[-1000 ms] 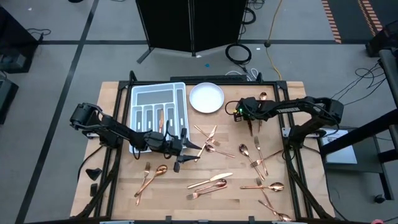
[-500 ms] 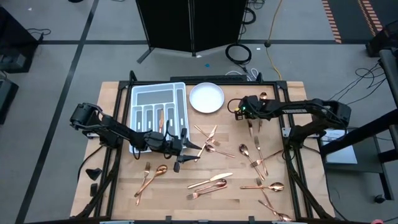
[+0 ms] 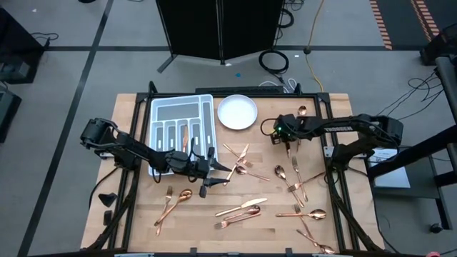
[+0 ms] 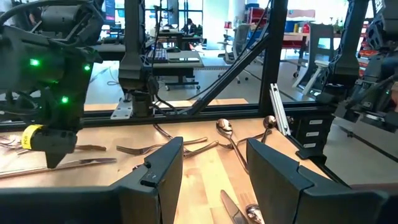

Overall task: Sort silverware
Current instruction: Put the knife on the silverware tray

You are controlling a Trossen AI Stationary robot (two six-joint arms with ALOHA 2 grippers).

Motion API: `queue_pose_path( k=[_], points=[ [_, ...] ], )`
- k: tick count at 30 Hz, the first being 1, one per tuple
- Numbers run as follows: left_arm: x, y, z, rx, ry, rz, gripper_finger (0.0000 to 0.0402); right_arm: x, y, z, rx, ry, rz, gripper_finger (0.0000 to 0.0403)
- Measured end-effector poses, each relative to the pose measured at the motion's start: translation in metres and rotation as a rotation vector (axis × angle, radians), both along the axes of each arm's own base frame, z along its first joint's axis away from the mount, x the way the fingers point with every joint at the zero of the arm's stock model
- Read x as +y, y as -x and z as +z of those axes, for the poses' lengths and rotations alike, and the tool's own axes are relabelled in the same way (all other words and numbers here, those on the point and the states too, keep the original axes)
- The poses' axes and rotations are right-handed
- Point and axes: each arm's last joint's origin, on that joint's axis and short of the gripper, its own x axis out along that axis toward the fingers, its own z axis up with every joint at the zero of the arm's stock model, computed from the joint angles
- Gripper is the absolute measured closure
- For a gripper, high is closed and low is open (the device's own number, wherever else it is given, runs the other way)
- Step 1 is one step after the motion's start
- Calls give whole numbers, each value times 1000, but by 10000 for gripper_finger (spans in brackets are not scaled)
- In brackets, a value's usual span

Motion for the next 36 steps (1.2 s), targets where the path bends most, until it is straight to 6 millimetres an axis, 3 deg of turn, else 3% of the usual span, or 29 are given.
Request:
queue_pose_path(
  k=[7, 14, 22, 31, 36],
  points=[
    [0, 0, 0, 0, 0, 0, 230, 4, 0, 0, 23, 12, 11, 257],
    [0, 0, 0, -1, 1, 0, 230, -3, -1, 2, 11, 79, -21, 245],
    [0, -2, 3, -10, 6, 0, 230, -8, -1, 0, 13, 93, -25, 263],
    [-2, -1, 3, -9, 3, -7, 230, -12, -9, -24, 76, 46, -5, 285],
    [-3, -1, 3, -9, 2, -8, 230, -10, -7, -27, 105, 14, -16, 369]
  ],
)
